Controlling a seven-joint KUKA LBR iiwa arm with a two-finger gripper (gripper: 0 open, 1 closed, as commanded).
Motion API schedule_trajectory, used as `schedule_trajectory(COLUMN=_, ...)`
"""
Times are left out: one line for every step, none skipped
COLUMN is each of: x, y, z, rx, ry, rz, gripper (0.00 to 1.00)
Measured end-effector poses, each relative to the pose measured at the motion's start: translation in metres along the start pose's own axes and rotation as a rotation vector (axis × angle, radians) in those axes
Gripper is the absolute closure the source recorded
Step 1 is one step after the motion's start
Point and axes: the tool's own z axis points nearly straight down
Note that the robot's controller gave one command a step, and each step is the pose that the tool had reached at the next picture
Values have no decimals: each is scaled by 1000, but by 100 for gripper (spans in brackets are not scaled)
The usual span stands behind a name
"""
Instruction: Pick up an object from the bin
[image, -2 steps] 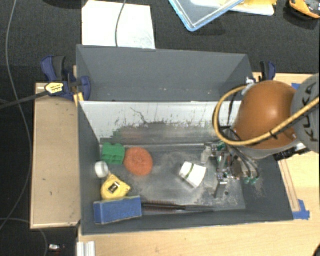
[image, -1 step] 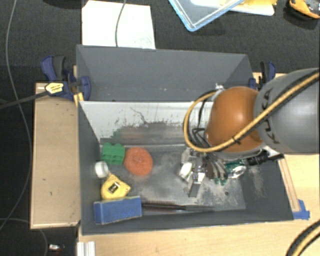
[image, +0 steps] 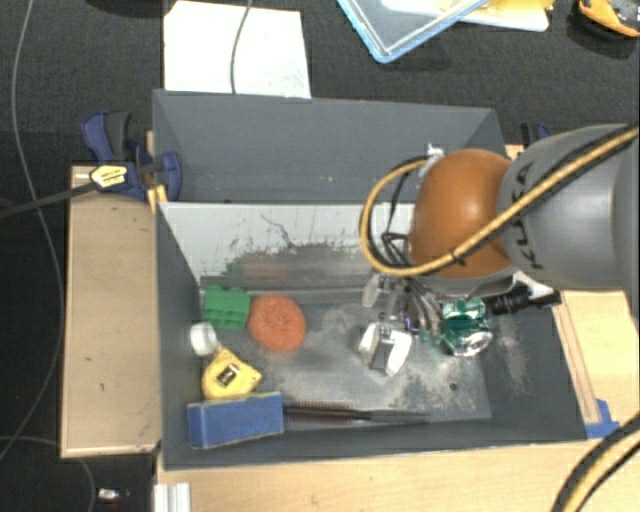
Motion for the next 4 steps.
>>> schedule_trajectory(x=-25, y=-48, z=-19, rx=0, ry=1, rz=53, gripper=0)
schedule_trajectory(x=-32, y=-78, z=-47, rx=-1, ry=-7, rz=165, gripper=0)
schedule_trajectory(x=-23, y=-58, z=-1, rx=-1, ry=-13, rz=102, gripper=0)
schedule_trajectory(x=-43, y=-81, z=13, rx=-1, ry=-8, rz=245, gripper=0)
